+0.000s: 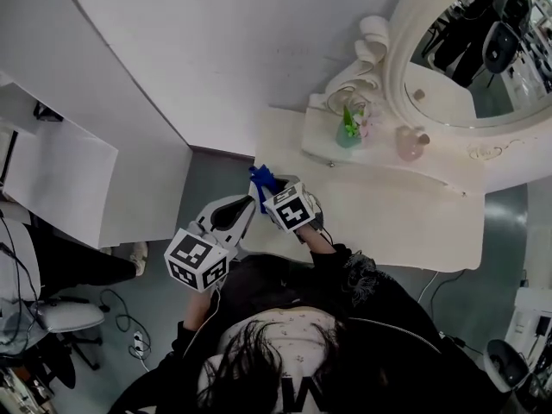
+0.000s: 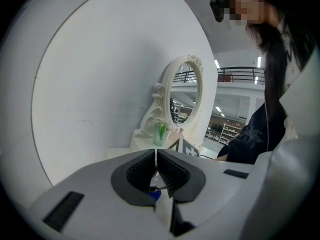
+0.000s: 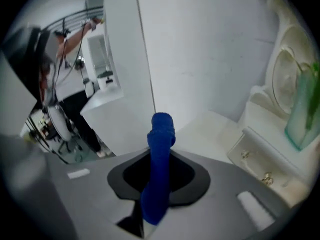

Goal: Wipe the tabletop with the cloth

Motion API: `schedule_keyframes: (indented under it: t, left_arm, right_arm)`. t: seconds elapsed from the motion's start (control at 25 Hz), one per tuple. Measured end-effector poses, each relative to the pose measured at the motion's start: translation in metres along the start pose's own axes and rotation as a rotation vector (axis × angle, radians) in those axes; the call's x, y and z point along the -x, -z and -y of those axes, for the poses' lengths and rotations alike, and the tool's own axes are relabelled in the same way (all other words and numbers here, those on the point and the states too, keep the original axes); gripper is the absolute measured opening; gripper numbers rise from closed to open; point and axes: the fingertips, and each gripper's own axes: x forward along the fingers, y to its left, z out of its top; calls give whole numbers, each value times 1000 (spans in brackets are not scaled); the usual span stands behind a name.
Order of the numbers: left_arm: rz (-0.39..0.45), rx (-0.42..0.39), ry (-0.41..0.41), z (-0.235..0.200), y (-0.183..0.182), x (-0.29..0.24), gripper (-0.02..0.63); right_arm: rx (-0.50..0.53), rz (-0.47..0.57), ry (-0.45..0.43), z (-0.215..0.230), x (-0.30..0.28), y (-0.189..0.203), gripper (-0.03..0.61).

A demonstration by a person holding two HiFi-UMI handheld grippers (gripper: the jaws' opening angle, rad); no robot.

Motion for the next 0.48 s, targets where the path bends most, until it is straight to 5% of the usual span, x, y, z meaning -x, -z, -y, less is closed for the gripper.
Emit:
schedule_keyframes:
  t: [0.24,0.48]
  left_arm:
    - [-1,16,28,-3,4,-2,-3]
    - [-15,12,89,7,7,-17,-3]
  right_arm:
    - [408,-166,188,19,-14,46,80]
    - [378,-168,224,38,-6,54,78]
